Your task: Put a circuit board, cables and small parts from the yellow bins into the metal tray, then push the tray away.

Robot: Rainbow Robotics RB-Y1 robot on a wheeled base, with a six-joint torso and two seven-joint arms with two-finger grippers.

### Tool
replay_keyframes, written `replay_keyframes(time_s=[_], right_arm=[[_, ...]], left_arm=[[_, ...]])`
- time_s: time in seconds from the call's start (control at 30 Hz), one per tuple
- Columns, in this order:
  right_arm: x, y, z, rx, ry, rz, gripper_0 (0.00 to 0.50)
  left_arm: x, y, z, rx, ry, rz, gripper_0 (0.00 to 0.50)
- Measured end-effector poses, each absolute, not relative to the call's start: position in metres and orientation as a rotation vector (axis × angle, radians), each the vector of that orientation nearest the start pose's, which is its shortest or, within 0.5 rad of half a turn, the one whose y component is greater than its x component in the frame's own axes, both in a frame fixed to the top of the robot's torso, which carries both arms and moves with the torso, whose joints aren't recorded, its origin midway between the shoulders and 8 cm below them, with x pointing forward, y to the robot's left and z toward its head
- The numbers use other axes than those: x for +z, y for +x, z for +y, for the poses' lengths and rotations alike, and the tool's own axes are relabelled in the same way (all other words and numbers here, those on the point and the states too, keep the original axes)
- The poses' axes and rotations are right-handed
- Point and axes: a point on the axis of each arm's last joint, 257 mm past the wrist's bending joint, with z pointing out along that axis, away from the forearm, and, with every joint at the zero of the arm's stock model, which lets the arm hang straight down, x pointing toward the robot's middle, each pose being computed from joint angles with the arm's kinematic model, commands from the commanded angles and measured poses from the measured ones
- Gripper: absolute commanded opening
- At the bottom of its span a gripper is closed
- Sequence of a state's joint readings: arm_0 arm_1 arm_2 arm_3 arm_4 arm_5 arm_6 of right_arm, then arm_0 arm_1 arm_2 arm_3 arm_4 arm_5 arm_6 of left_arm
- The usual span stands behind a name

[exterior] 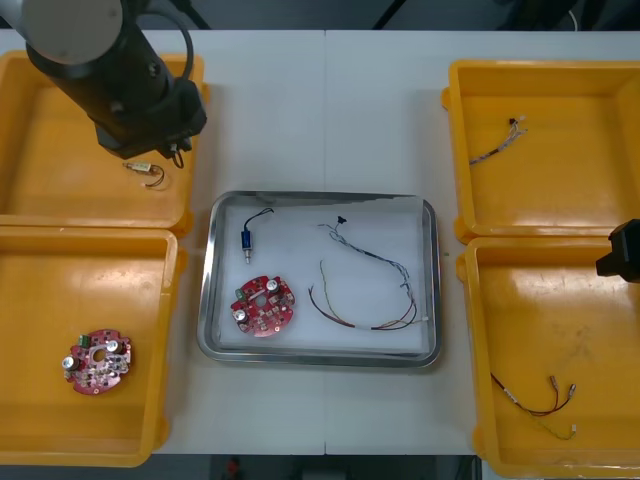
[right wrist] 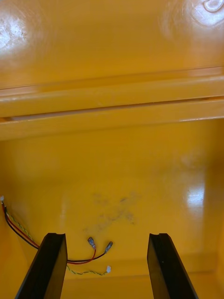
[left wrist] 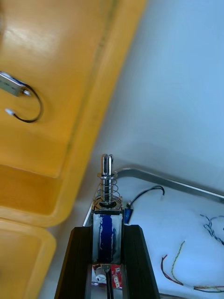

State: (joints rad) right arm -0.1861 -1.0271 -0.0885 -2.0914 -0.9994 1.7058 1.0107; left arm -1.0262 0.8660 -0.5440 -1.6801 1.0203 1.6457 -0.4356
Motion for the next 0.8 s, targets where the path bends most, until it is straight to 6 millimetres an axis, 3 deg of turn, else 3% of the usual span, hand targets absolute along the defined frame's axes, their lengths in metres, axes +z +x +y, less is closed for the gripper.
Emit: replay_keyframes(time_s=[0.27,0.47,0.8], right_arm=[[-0.179,0.386,-0.37,0.005,0.149,2.736,0.5],[-0.18,0.385,-0.37,0.005,0.149,2.736,0.5],[-0.18,0.385,-0.37,0.005,0.149,2.736,0.5]], left_arm=[[-0.127,0.512,0.158,-0.17,-0.342,2.601,0.003],[-0.161,0.504,0.139,-0.123,-0.313,2.598,0.003],[-0.204,0.49,0.113,-0.121,-0.517,2.571,0.003]])
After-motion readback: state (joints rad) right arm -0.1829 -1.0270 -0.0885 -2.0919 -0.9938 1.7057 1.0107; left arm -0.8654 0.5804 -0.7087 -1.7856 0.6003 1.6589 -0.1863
